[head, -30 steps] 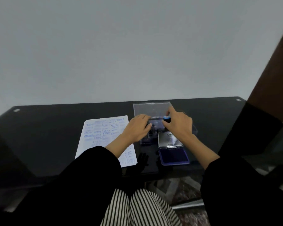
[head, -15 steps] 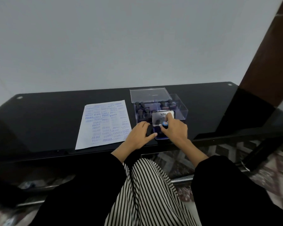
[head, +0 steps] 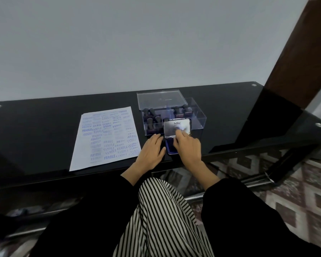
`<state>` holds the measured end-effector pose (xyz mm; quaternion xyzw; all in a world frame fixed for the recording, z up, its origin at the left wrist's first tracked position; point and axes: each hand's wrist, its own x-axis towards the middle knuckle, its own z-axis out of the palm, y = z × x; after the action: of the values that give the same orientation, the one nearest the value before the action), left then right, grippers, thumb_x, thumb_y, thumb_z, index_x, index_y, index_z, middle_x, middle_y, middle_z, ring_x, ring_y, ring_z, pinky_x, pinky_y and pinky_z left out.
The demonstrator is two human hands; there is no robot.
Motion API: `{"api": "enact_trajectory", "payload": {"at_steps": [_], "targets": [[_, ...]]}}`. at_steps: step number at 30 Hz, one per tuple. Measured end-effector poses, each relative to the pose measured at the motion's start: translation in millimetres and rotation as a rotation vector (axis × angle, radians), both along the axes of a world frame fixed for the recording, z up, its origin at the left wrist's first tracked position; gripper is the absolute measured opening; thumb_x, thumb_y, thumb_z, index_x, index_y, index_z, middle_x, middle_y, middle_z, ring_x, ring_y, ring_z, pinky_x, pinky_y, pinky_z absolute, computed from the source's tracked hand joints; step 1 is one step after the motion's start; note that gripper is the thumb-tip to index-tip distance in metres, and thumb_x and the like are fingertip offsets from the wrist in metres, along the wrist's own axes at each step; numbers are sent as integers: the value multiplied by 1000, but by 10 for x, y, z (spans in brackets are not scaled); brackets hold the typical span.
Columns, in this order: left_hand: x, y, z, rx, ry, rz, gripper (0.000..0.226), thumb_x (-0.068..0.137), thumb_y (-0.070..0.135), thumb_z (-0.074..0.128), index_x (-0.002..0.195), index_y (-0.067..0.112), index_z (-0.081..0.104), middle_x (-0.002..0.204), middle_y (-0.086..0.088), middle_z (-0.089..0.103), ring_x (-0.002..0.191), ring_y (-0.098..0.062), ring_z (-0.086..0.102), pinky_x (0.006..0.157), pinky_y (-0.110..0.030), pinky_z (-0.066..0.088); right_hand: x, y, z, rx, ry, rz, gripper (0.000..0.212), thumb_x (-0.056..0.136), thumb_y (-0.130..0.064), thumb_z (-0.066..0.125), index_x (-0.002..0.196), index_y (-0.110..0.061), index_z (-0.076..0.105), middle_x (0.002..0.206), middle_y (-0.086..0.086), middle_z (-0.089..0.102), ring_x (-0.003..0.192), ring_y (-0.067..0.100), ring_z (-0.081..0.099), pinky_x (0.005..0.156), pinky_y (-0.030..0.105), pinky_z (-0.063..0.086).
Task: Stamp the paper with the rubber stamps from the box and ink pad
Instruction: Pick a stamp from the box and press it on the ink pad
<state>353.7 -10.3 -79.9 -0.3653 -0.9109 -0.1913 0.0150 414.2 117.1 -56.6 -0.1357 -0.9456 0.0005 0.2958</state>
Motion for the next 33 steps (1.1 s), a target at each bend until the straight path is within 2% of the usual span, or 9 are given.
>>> {"api": "enact_trajectory", "payload": {"at_steps": [3, 5, 7, 14, 17, 21, 24, 28, 33], "targets": [[-18, 37, -82, -34, 33, 8, 50, 100, 29, 33, 144, 6, 27, 153, -10, 27, 143, -21, 20, 118, -34, 16, -63, 36, 7, 22, 11, -32, 42, 51, -11, 87, 55, -15, 46, 37, -2, 46, 22, 19, 32, 33, 17, 27], [-30, 50, -122, -34, 44, 18, 50, 100, 29, 32, 144, 7, 28, 152, -9, 28, 142, -21, 22, 118, -37, 17, -107, 44, 2, 24, 25, -42, 52, 49, -10, 87, 55, -17, 36, 35, -3, 43, 26, 19, 18, 37, 16, 18], [-39, 55, -141, -35, 41, 22, 50, 100, 29, 32, 144, 8, 28, 152, -8, 27, 142, -21, 22, 118, -38, 18, -111, 36, -19, 35, 49, -49, 47, 50, -9, 86, 54, -16, 40, 36, -2, 43, 33, 18, 12, 40, 16, 15], [-27, 62, -152, -35, 54, 24, 49, 100, 29, 31, 144, 8, 28, 152, -8, 27, 142, -21, 23, 118, -37, 16, 19, 49, -178, 32, 132, -70, 34, 61, -13, 84, 57, -13, 50, 42, -2, 47, 28, 18, 27, 41, 17, 18], [-12, 63, -135, -44, 37, 26, 50, 100, 29, 30, 145, 8, 26, 154, -8, 25, 143, -20, 20, 119, -36, 13, 1, 39, -155, 19, 133, -92, 35, 60, -11, 84, 56, -14, 49, 40, -2, 43, 34, 16, 16, 42, 16, 15], [-2, 56, -119, -56, 32, 29, 50, 101, 29, 29, 146, 8, 24, 155, -7, 22, 144, -19, 16, 119, -35, 9, -148, 20, -51, -34, 59, -75, 55, 50, -6, 85, 57, -17, 32, 40, -5, 23, 33, 15, 12, 43, 14, 1], [5, 55, -106, -64, 21, 28, 50, 101, 29, 29, 146, 8, 23, 155, -7, 21, 145, -19, 15, 119, -35, 9, -223, 16, -34, -87, 33, -47, 64, 46, -2, 85, 61, -18, 25, 34, -2, 32, 31, 16, 13, 50, 12, -7], [10, 50, -87, -60, 8, 23, 50, 101, 29, 29, 146, 8, 23, 155, -7, 21, 145, -19, 14, 119, -35, 8, -124, 18, -91, -70, 40, -37, 46, 56, -4, 83, 57, -15, 39, 44, -6, 25, 32, 14, 16, 43, 13, -1], [18, 48, -82, -60, -2, 24, 50, 101, 28, 28, 146, 8, 23, 155, -7, 21, 145, -19, 14, 119, -35, 8, 48, 6, -165, -30, 95, -58, 32, 64, -11, 83, 61, -12, 51, 44, -2, 46, 33, 14, 19, 38, 15, 15]]}}
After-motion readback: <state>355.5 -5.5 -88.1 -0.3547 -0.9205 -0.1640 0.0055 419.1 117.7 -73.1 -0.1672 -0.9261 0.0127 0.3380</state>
